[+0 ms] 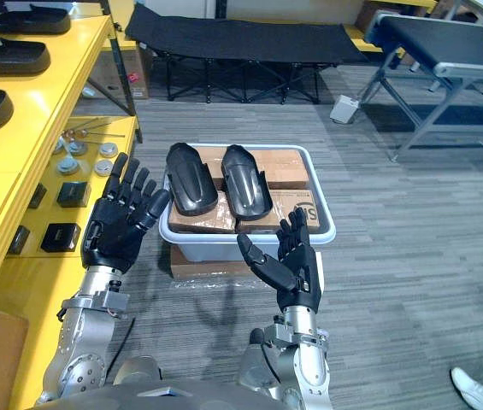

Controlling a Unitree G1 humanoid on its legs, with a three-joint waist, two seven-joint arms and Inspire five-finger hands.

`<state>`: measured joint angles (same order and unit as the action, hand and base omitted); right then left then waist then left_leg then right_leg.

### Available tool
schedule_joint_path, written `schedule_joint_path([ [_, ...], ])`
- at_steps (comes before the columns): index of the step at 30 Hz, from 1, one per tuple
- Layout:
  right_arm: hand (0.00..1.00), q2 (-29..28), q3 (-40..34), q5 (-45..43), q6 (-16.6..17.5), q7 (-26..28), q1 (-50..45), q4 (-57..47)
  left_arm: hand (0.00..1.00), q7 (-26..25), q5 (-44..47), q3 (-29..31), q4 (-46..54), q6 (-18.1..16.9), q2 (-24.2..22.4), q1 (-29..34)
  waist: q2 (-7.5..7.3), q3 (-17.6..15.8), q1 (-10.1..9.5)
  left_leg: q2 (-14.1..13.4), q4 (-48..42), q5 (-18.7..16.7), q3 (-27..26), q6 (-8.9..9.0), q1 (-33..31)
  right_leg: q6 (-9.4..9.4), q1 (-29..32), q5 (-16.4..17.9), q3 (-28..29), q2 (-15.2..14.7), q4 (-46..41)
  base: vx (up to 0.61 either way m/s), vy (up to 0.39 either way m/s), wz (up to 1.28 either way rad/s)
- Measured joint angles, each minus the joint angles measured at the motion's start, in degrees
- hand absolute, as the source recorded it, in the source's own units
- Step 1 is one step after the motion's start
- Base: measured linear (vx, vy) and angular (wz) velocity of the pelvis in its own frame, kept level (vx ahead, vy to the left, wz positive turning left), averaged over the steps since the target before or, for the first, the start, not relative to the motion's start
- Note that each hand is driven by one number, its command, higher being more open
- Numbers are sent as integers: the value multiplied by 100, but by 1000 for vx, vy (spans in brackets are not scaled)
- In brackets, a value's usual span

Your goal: Walk over and take three plastic housings, then place them on the shelf

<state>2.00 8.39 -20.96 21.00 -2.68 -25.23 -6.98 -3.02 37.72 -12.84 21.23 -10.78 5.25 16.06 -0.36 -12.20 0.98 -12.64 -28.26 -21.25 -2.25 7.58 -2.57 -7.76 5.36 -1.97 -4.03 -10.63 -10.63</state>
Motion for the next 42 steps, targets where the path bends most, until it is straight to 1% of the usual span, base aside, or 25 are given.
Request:
schedule_joint_path([
  [1, 100, 1, 0, -1, 0, 36, 11, 0, 100, -46, 11, 3, -57, -4, -2, -31, -14, 9, 2, -8, 76, 70, 72, 94, 13, -158, -59, 83, -124, -5, 42, 90, -173, 67],
  [2, 100, 64, 0, -1, 0, 96, 77, 0, 100, -111, 31, 16, -200, -4, -61, -78, 32, 30, 64, -120, 285, 242, 255, 208, 29, -162, -157, 122, -375, 105, 80, 142, -251, 69],
  [3, 100, 145, -2, 34, -8, 135, 168, 0, 100, -227, 74, 19, -310, -4, -112, -91, 114, 18, 100, -215, 532, 431, 361, 314, 95, -46, -153, 190, -531, 222, 20, 156, -254, 61],
  [4, 100, 206, -1, 59, -36, 139, 211, 1, 100, -289, 110, 22, -368, -2, -142, -87, 147, 6, 98, -245, 627, 514, 396, 359, 122, 23, -132, 236, -567, 290, -47, 154, -241, 47],
  [5, 100, 341, -44, 149, -99, 149, 287, 2, 100, -323, 285, 59, -548, 4, -232, -92, 214, -21, 111, -342, 708, 696, 438, 384, 126, 148, -124, 355, -706, 338, -198, 109, -207, 35],
  [6, 100, 456, -146, 149, -141, 189, 333, 2, 100, -323, 487, 87, -685, 43, -307, -56, 237, -31, 103, -392, 752, 868, 413, 303, 149, 240, -143, 460, -791, 376, -314, 95, -207, 37],
  [7, 100, 501, -220, 148, -156, 218, 343, 2, 100, -315, 531, 97, -725, 79, -324, -22, 239, -31, 102, -403, 750, 952, 388, 217, 147, 282, -167, 497, -839, 378, -340, 84, -211, 32],
  [8, 100, 547, -433, 149, -154, 274, 338, 1, 100, -229, 531, 71, -777, 104, -348, 71, 239, -36, 105, -412, 743, 1117, 267, 20, 138, 318, -248, 546, -911, 383, -298, 60, -194, 34],
  [9, 100, 587, -674, 153, -154, 298, 319, 0, 100, -79, 461, 12, -782, 104, -349, 178, 260, -44, 137, -418, 735, 1255, 124, -122, 107, 344, -354, 561, -1012, 382, -194, 55, -186, 37],
  [11, 100, 731, -999, 151, -154, 216, 278, 0, 100, 132, 460, -86, -782, 106, -344, 282, 298, -80, 158, -411, 741, 1365, -37, -190, 95, 354, -559, 536, -1113, 379, 38, 27, -100, 35],
  [12, 100, 778, -1152, 136, -154, 145, 209, 1, 100, 237, 453, -155, -781, 106, -342, 295, 325, -104, 143, -380, 757, 1282, -40, -112, 102, 357, -666, 489, -1124, 360, 218, -6, -2, 18],
  [13, 100, 805, -1219, 135, -153, 98, 198, 1, 100, 260, 432, -173, -777, 101, -341, 295, 352, -89, 116, -326, 779, 1215, -7, -83, 101, 353, -666, 456, -1101, 358, 288, -41, 79, -12],
  [14, 100, 865, -1250, 123, -133, -10, 200, 0, 100, 266, 268, -183, -752, 92, -338, 297, 398, -61, 83, -180, 983, 1153, 49, -141, 124, 349, -614, 388, -1038, 357, 400, -49, 84, -22],
  [15, 100, 873, -1242, 110, -116, -51, 193, 0, 100, 273, 177, -186, -735, 92, -327, 294, 413, -50, 85, -170, 1109, 1124, 17, -158, 152, 321, -567, 356, -1013, 356, 424, -53, 107, -26],
  [16, 100, 847, -1220, -26, -92, -96, 172, -9, 100, 293, 19, -187, -701, 92, -323, 287, 423, -43, 85, -108, 1435, 1067, 18, -105, 260, 262, -460, 294, -965, 362, 448, -37, 103, -15],
  [17, 100, 738, -1205, -27, -91, -194, 158, -12, 100, 294, -92, -182, -702, 95, -302, 253, 408, -55, 78, -9, 1566, 1116, -25, -14, 304, 200, -428, 216, -920, 283, 471, -46, 149, -23],
  [19, 100, 457, -987, -104, -90, -291, 38, -19, 100, 278, -243, -150, -694, 97, -255, 252, 244, -130, 54, 202, 1606, 1162, -194, 54, 348, 62, -367, 87, -754, 84, 489, -30, 171, -25],
  [21, 100, 267, -839, -194, -90, -281, -114, -22, 100, 239, -241, -45, -675, 102, -223, 247, 169, -98, 61, 339, 1627, 1162, -268, 48, 422, 8, -377, 53, -672, -48, 490, 19, 139, -13],
  [22, 100, 207, -812, -187, -90, -280, -151, -22, 100, 209, -234, -16, -628, 102, -223, 246, 155, -90, 69, 371, 1632, 1162, -278, 45, 447, -8, -390, 44, -664, -82, 490, 25, 85, -6],
  [23, 100, 158, -562, 2, -45, -134, -259, 63, 100, -185, -219, 192, -276, 11, -250, 202, -79, 264, 67, 417, 1652, 1147, -305, 0, 542, -49, -544, -31, -654, -123, 600, 0, 0, 0],
  [29, 100, 158, -578, 1, -45, -106, -260, 63, 100, -188, -227, 241, -276, 11, -253, 204, -75, 264, 72, 417, 1652, 1147, -314, 0, 550, -49, -544, -31, -643, -120, 600, 0, 0, -1],
  [34, 100, 157, -910, -3, -58, 166, -264, 62, 100, -279, -380, 678, -275, 11, -323, 273, -48, 261, 78, 408, 1644, 1116, -408, -3, 609, -47, -544, -30, -524, -101, 601, -4, 3, -9],
  [36, 100, 158, -1094, -3, -110, 240, -267, 62, 100, -288, -523, 880, -268, 10, -324, 321, -38, 256, 82, 390, 1624, 1096, -429, 2, 617, -39, -544, -25, -495, -80, 602, -8, 4, -7],
  [38, 100, 159, -1319, -8, -253, 344, -266, 60, 100, -295, -701, 1114, -215, 8, -327, 513, 5, 255, 87, 325, 1498, 1005, -486, 22, 613, -23, -545, -15, -432, -18, 597, 3, 6, -15],
  [42, 100, 162, -1407, -28, -473, 397, -265, 60, 100, -307, -880, 1329, -41, -7, -398, 732, 60, 247, 66, 205, 1249, 817, -595, 45, 611, -2, -543, -2, -287, 95, 574, 10, 14, -19],
])
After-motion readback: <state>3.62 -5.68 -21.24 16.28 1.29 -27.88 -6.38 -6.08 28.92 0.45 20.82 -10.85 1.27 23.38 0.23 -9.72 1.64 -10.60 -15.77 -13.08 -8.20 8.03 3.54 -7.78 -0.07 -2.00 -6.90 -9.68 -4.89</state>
